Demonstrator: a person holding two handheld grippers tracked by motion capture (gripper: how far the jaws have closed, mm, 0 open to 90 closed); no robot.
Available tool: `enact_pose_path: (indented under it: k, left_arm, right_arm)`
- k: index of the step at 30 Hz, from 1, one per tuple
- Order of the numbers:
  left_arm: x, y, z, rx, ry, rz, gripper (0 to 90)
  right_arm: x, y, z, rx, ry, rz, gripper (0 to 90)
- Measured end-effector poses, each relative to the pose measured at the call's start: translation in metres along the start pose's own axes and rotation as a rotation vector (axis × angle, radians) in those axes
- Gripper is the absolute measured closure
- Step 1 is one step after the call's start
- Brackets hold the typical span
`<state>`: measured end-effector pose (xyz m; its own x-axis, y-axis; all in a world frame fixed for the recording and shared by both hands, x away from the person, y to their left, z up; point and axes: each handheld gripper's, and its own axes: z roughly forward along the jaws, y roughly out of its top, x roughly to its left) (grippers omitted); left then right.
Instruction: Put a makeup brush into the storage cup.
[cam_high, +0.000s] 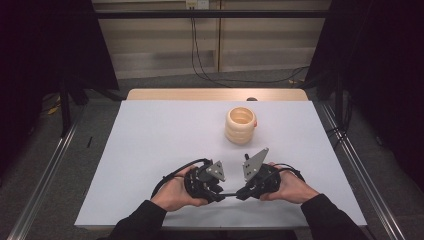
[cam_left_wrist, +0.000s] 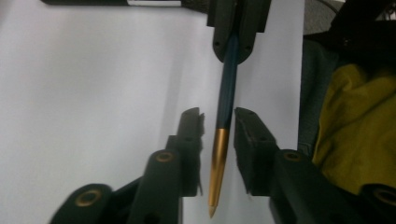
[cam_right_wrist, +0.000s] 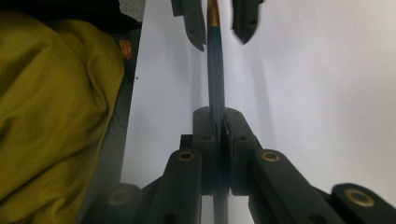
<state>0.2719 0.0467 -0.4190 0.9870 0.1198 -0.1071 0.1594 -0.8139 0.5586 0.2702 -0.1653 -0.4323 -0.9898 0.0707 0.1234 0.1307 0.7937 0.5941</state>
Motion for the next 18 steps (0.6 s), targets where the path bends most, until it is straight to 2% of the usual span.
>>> enact_pose_path:
  k: [1, 4, 8, 10, 11, 12, 14, 18]
  left_arm:
    - [0.001, -0.001, -0.001, -0.005, -0.001, -0.006, 63.0]
    - [0.005, -0.005, -0.004, -0.052, 0.03, -0.041, 49.3]
    - [0.01, -0.008, -0.011, -0.09, 0.079, -0.078, 31.9]
    - [0.013, -0.01, -0.013, -0.11, 0.093, -0.111, 20.4]
    - [0.014, -0.011, -0.014, -0.11, 0.095, -0.13, 17.5]
    - [0.015, -0.012, -0.014, -0.127, 0.099, -0.136, 15.5]
    - [0.017, -0.015, -0.016, -0.123, 0.094, -0.139, 9.4]
    - [0.019, -0.021, -0.021, -0.182, 0.09, -0.138, 3.9]
  right_arm:
    - [0.0, 0.0, 0.0, -0.003, -0.007, -0.001, 84.6]
    - [-0.001, 0.0, -0.002, -0.014, -0.009, 0.011, 84.5]
    - [-0.003, -0.001, -0.004, -0.015, -0.021, 0.027, 84.6]
    - [-0.004, -0.002, -0.004, -0.012, -0.028, 0.041, 84.5]
    - [-0.004, -0.003, -0.005, -0.018, -0.03, 0.046, 84.5]
    - [-0.004, -0.003, -0.005, -0.02, -0.035, 0.059, 84.5]
    - [-0.005, -0.003, -0.006, -0.026, -0.042, 0.068, 84.5]
    - [-0.006, -0.004, -0.008, -0.036, -0.062, 0.097, 84.5]
